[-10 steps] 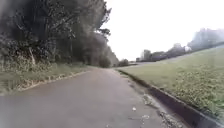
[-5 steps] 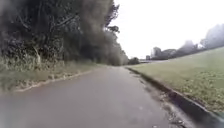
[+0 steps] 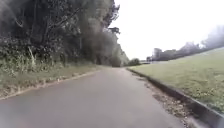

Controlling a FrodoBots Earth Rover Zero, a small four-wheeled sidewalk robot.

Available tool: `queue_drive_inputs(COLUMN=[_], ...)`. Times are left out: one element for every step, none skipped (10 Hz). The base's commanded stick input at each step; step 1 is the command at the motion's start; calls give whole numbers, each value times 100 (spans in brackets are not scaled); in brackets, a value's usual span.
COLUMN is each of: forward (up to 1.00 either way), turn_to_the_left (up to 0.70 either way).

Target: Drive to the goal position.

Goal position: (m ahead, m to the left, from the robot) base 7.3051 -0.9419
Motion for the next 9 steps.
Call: queue_drive_inputs(forward=[100,97,90,85,85,85,85,85,85], turn_to_the_left=[-12,-14,-17,-23,-21,-19,-17,-14,-12])
